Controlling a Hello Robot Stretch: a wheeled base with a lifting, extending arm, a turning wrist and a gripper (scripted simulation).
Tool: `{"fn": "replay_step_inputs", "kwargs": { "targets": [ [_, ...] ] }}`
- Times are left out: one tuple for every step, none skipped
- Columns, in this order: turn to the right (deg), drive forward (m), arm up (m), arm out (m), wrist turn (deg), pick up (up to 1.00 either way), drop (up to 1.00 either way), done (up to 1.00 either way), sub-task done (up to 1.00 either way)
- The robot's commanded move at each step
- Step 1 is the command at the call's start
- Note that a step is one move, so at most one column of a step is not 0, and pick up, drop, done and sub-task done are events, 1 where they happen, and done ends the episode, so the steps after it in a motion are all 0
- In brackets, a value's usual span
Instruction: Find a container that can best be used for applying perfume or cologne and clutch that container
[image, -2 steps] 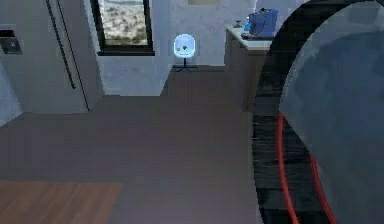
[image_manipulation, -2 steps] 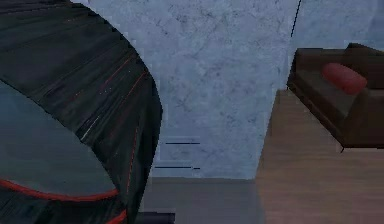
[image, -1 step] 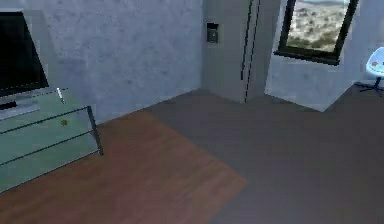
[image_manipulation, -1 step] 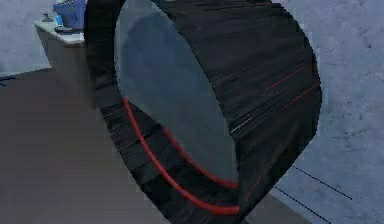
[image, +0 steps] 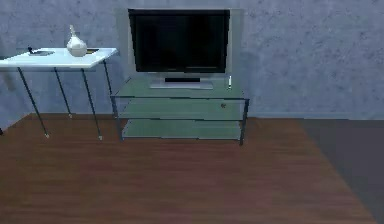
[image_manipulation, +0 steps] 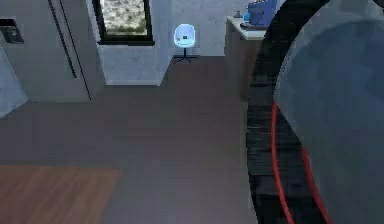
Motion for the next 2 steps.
{"fn": "replay_step_inputs", "kwargs": {
  "targets": [
    [-42.0,0.0,0.0,0.0,0.0,0.0,0.0,0.0,0.0],
    [0.0,0.1,0.0,0.0,0.0,0.0,0.0,0.0,0.0]
  ]
}}
